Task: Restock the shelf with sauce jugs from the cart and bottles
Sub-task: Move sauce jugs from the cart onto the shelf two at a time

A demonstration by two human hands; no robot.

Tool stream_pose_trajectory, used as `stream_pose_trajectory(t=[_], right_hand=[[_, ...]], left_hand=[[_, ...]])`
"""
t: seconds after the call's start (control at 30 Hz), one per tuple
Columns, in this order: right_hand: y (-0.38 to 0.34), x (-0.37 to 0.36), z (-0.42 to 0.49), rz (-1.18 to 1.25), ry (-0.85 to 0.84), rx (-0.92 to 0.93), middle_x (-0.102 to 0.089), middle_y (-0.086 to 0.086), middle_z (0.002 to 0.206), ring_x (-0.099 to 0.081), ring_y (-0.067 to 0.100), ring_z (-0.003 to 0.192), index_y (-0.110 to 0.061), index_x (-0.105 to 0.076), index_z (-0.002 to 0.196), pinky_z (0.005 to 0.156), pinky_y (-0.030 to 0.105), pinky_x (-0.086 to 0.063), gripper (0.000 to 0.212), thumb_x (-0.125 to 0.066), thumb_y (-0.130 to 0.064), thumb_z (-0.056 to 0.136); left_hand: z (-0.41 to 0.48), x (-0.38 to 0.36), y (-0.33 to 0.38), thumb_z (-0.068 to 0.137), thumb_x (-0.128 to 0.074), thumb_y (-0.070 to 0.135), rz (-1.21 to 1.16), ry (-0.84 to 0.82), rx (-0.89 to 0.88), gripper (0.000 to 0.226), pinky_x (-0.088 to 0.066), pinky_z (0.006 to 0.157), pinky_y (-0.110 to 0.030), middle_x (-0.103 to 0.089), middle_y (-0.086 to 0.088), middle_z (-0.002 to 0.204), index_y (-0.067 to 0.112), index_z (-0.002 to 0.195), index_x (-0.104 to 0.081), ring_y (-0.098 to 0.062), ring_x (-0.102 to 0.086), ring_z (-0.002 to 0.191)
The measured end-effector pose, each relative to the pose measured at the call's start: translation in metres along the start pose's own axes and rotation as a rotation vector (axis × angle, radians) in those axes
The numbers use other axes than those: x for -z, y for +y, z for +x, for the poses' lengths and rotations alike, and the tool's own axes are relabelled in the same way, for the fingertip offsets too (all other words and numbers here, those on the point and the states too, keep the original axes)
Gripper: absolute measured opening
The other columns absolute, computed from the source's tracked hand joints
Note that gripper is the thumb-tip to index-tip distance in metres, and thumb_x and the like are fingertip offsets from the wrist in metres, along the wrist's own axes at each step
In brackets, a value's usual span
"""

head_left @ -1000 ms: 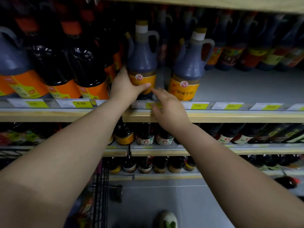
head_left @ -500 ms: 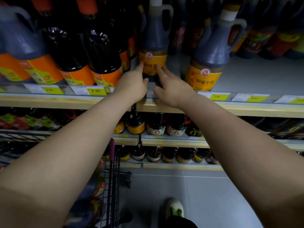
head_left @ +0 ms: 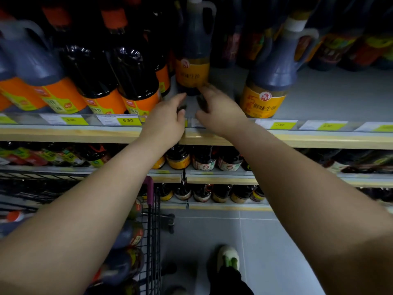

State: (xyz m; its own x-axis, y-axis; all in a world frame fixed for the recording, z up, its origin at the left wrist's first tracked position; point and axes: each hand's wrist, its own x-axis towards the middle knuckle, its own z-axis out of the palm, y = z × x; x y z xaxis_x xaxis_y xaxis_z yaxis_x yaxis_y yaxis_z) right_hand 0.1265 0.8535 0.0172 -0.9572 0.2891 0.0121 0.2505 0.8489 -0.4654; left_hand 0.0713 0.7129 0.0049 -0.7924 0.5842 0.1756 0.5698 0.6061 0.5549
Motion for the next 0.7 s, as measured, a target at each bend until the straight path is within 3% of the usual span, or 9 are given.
stream_pose_trajectory(t=[0.13,0.27,0.37,0.47,0.53,0.6,0.7], right_hand=[[0.014,-0.002,-0.058,0.153,0.316,0.002,-0.059,0.013,0.127,-0.052,0.028,0.119,-0.005,-0.058,0.127,0.100,0.032,-0.040,0.042,-0.057,-0.016,0.087],[0.033,0.012,-0.097,0.505,0.595,-0.241,-0.062,0.002,0.106,-0.056,0.013,0.098,-0.009,-0.063,0.115,0.083,0.017,-0.042,0.027,-0.056,-0.013,0.089],[0.047,0.034,-0.090,0.827,0.726,-0.500,-0.059,-0.006,0.100,-0.056,0.007,0.090,-0.011,-0.056,0.126,0.081,0.012,-0.044,0.032,-0.055,-0.018,0.094],[0.059,0.051,-0.075,1.131,0.704,-0.599,-0.056,-0.011,0.084,-0.053,0.001,0.074,-0.018,-0.045,0.141,0.074,0.014,-0.046,0.044,-0.051,-0.021,0.097],[0.066,0.053,-0.067,1.262,0.673,-0.599,-0.063,-0.007,0.095,-0.057,0.001,0.079,-0.020,-0.044,0.143,0.070,0.012,-0.046,0.046,-0.051,-0.021,0.097],[0.068,0.053,-0.061,1.263,0.633,-0.605,-0.063,0.003,0.121,-0.060,0.011,0.104,-0.019,-0.049,0.140,0.086,0.022,-0.049,0.043,-0.051,-0.024,0.097],[0.067,0.052,-0.058,1.258,0.602,-0.607,-0.061,0.006,0.127,-0.058,0.018,0.114,-0.015,-0.053,0.136,0.097,0.032,-0.048,0.040,-0.050,-0.024,0.097]], left_hand=[[-0.009,-0.007,0.022,0.096,-0.049,0.020,-0.027,-0.084,-0.008,0.049,-0.040,0.103,-0.035,-0.052,-0.010,0.138,0.018,0.144,-0.038,-0.025,-0.047,0.129],[-0.013,-0.019,0.051,0.095,-0.053,0.024,-0.059,-0.145,-0.038,0.055,-0.038,0.104,-0.034,-0.051,-0.006,0.140,0.024,0.146,-0.034,-0.023,-0.045,0.130],[-0.009,-0.031,0.072,0.093,-0.055,0.028,-0.087,-0.190,-0.040,0.063,-0.040,0.105,-0.040,-0.049,-0.007,0.141,0.032,0.149,-0.025,-0.027,-0.045,0.128],[-0.001,-0.045,0.087,0.093,-0.056,0.032,-0.109,-0.223,0.020,0.071,-0.043,0.101,-0.042,-0.048,-0.009,0.141,0.030,0.152,-0.015,-0.029,-0.047,0.125],[0.002,-0.054,0.095,0.093,-0.056,0.033,-0.103,-0.236,0.027,0.074,-0.040,0.105,-0.041,-0.045,-0.010,0.144,0.026,0.153,-0.012,-0.029,-0.043,0.130],[0.003,-0.059,0.099,0.094,-0.055,0.031,-0.119,-0.250,0.017,0.073,-0.038,0.106,-0.039,-0.044,-0.010,0.145,0.026,0.153,-0.012,-0.028,-0.041,0.132],[0.003,-0.065,0.099,0.094,-0.054,0.031,-0.133,-0.239,-0.008,0.071,-0.038,0.108,-0.041,-0.043,-0.009,0.145,0.027,0.152,-0.014,-0.027,-0.040,0.132]])
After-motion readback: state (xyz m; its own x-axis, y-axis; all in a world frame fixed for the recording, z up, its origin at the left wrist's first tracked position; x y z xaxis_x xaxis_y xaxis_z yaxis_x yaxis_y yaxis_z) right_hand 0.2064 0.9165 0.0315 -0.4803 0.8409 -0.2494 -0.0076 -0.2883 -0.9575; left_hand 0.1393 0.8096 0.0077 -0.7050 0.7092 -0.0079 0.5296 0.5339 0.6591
